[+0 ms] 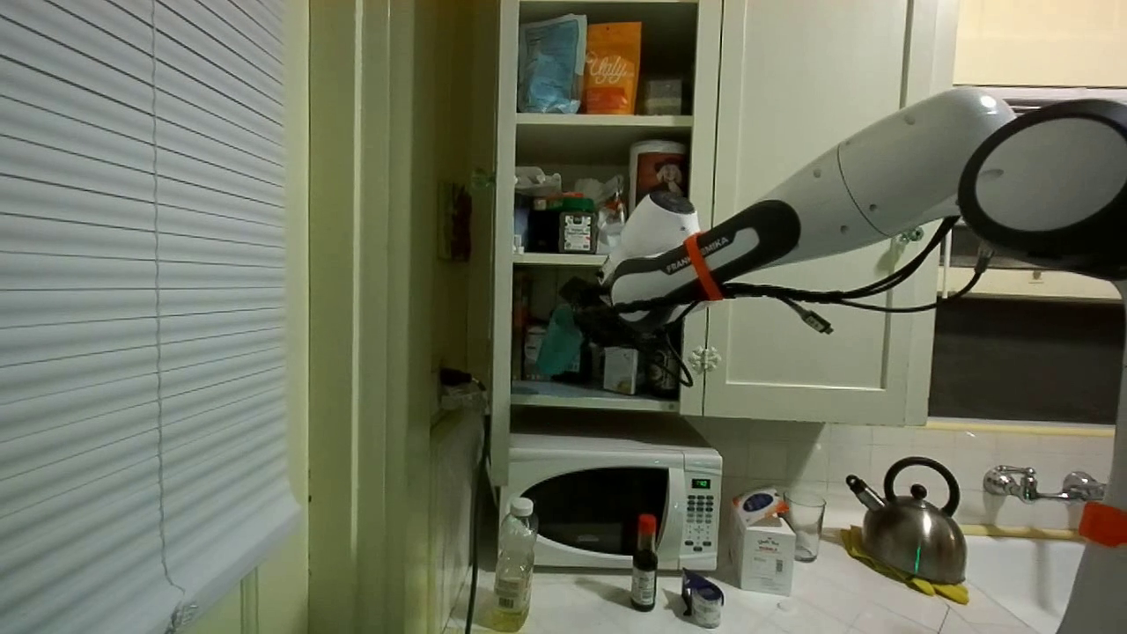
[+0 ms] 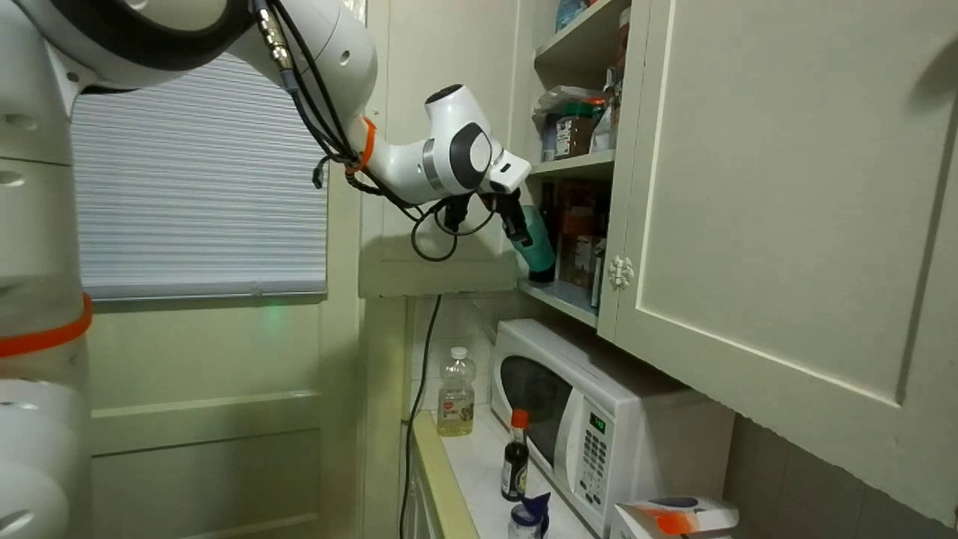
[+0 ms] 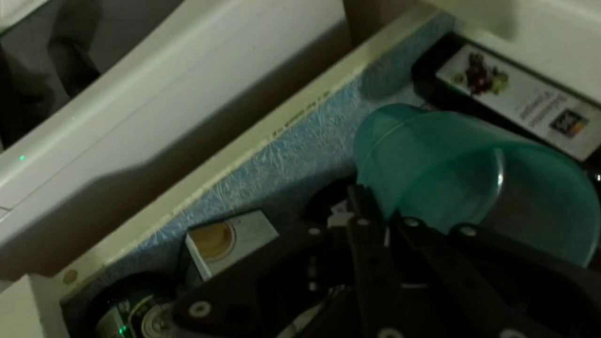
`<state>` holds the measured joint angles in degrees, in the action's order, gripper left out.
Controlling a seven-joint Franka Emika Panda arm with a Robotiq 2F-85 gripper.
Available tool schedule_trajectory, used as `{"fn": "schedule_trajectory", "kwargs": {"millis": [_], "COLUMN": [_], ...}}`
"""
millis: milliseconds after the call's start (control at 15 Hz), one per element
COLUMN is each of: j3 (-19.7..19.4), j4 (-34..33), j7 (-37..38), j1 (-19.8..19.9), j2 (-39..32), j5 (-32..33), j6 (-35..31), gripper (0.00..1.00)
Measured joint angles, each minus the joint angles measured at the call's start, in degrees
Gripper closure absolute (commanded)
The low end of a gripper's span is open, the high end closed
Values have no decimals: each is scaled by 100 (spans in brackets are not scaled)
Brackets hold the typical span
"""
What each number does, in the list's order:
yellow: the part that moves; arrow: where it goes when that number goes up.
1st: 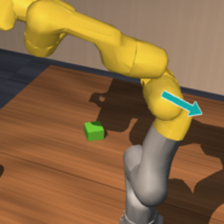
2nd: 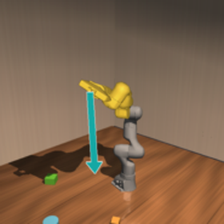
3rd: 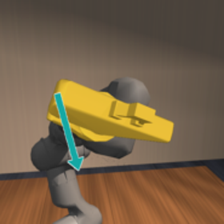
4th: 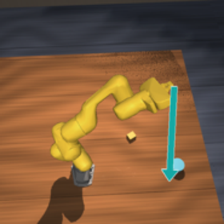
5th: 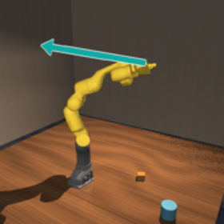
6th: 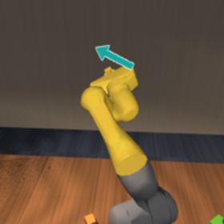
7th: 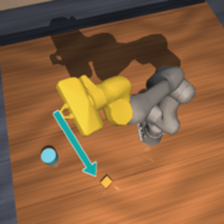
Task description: Put the cup on the last shelf of the open cabinet
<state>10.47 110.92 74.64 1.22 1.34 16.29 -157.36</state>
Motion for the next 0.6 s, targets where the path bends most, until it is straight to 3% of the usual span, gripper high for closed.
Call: {"fn": "schedule_trajectory", "kwargs": {"millis": [267, 600], "j3": [-182, -240], "j4": [-817, -1383], "j7": [1015, 1328], "j1": [181, 157], "j2": [-383, -1059], "j5": [798, 877], "j6": [335, 677], "gripper": [99, 99]}}
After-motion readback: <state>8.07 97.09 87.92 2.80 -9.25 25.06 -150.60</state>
